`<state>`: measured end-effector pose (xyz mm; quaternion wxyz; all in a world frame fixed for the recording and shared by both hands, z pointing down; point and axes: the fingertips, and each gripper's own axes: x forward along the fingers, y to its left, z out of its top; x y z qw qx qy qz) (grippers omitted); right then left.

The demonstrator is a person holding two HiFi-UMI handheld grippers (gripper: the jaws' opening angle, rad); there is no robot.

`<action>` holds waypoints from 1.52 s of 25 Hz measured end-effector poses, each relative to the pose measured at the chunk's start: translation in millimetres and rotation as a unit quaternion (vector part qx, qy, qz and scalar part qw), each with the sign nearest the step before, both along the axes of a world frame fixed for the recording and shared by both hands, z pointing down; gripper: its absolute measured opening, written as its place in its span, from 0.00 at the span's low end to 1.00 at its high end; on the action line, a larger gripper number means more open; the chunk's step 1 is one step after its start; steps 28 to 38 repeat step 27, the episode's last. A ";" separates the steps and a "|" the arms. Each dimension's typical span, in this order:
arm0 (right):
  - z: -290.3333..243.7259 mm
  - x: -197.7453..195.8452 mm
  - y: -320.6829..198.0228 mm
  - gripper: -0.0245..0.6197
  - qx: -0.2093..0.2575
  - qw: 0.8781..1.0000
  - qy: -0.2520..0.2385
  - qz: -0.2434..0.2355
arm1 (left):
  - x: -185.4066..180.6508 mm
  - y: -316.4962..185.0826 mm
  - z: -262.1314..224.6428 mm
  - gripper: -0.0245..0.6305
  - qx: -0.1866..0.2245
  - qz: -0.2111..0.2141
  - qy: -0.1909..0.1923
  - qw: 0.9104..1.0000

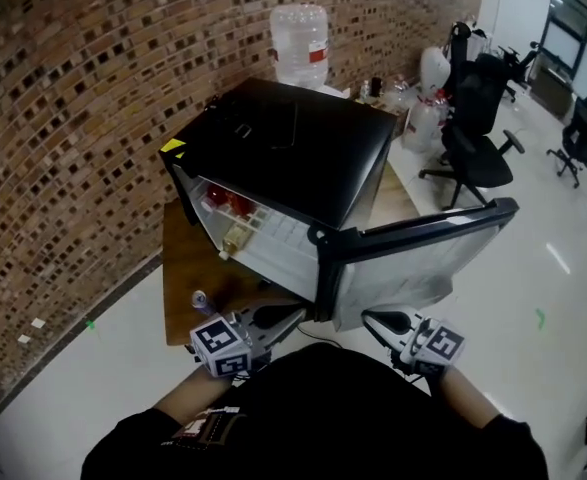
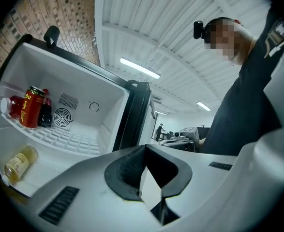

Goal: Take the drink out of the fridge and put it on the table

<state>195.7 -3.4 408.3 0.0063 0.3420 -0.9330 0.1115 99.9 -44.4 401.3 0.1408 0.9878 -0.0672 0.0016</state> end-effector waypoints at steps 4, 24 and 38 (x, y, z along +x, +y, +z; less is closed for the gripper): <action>1.1 4.1 1.6 0.03 0.004 1.000 0.000 0.007 | 0.2 2.7 -2.8 0.04 -0.013 0.005 0.007 1.000; 0.6 -3.8 7.7 0.03 0.005 1.000 0.016 -0.012 | -7.6 7.4 -8.1 0.04 -0.001 0.010 0.011 1.000; 0.3 -5.0 5.3 0.03 0.006 1.000 0.019 -0.013 | -7.9 5.6 -9.2 0.04 0.000 0.013 0.012 1.000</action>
